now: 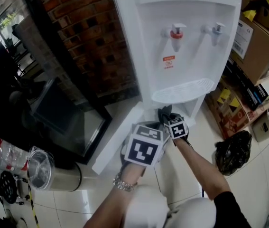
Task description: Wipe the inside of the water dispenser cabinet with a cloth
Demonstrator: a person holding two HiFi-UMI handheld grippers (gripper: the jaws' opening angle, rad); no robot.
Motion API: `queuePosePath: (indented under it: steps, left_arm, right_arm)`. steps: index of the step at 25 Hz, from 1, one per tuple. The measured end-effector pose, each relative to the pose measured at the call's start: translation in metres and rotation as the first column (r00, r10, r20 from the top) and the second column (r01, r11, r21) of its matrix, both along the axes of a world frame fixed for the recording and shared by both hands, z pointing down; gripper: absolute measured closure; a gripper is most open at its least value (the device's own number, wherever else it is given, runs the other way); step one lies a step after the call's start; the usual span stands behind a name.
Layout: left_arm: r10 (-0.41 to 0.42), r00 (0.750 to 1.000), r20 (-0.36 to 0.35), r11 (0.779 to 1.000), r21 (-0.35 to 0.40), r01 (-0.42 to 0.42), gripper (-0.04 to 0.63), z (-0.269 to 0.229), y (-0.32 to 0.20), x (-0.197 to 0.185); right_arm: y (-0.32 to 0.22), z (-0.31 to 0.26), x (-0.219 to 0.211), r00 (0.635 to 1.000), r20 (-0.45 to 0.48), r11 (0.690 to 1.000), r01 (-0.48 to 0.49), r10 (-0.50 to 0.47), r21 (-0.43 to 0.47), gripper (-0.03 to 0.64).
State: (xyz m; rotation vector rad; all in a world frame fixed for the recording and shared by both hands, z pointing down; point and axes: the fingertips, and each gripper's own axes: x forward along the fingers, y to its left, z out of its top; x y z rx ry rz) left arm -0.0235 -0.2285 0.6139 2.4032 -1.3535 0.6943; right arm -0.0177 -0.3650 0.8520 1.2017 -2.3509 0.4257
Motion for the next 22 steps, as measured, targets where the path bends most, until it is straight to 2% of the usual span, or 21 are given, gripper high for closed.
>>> queuePosePath:
  steps: [2, 5, 8, 11, 14, 18, 22]
  left_arm:
    - [-0.002, 1.000, 0.000, 1.000, 0.001, 0.002, 0.594, 0.000, 0.000, 0.000]
    - [-0.003, 1.000, 0.000, 1.000, 0.002, 0.003, 0.594, -0.001, 0.000, -0.001]
    - [-0.005, 1.000, -0.001, 1.000, 0.003, 0.005, 0.594, -0.001, 0.001, -0.002]
    - [-0.005, 1.000, -0.004, 1.000, 0.001, 0.005, 0.594, -0.001, 0.000, -0.001]
    - [0.004, 1.000, -0.004, 1.000, -0.001, -0.004, 0.594, 0.000, 0.000, 0.002]
    - [0.001, 1.000, -0.003, 1.000, -0.004, -0.002, 0.594, 0.002, -0.001, 0.001]
    - [-0.007, 1.000, 0.001, 1.000, -0.006, 0.007, 0.594, 0.003, -0.002, -0.002]
  right_arm:
    - [0.005, 0.009, -0.009, 0.999, -0.019, 0.999, 0.032, -0.032, -0.013, 0.588]
    - [0.002, 0.022, 0.004, 0.999, -0.046, 0.999, 0.008, -0.009, -0.040, 0.588]
    - [-0.009, 0.044, 0.049, 0.991, -0.094, 0.991, -0.100, 0.091, -0.087, 0.588]
    - [-0.021, 0.036, 0.098, 0.969, -0.125, 0.974, -0.222, 0.214, -0.050, 0.588]
    - [-0.026, 0.034, 0.124, 0.956, -0.130, 0.963, -0.269, 0.264, -0.029, 0.588]
    - [-0.027, 0.030, 0.126, 0.956, -0.116, 0.962, -0.272, 0.268, -0.015, 0.588]
    - [-0.021, 0.029, 0.091, 0.977, -0.063, 0.978, -0.207, 0.205, -0.027, 0.586]
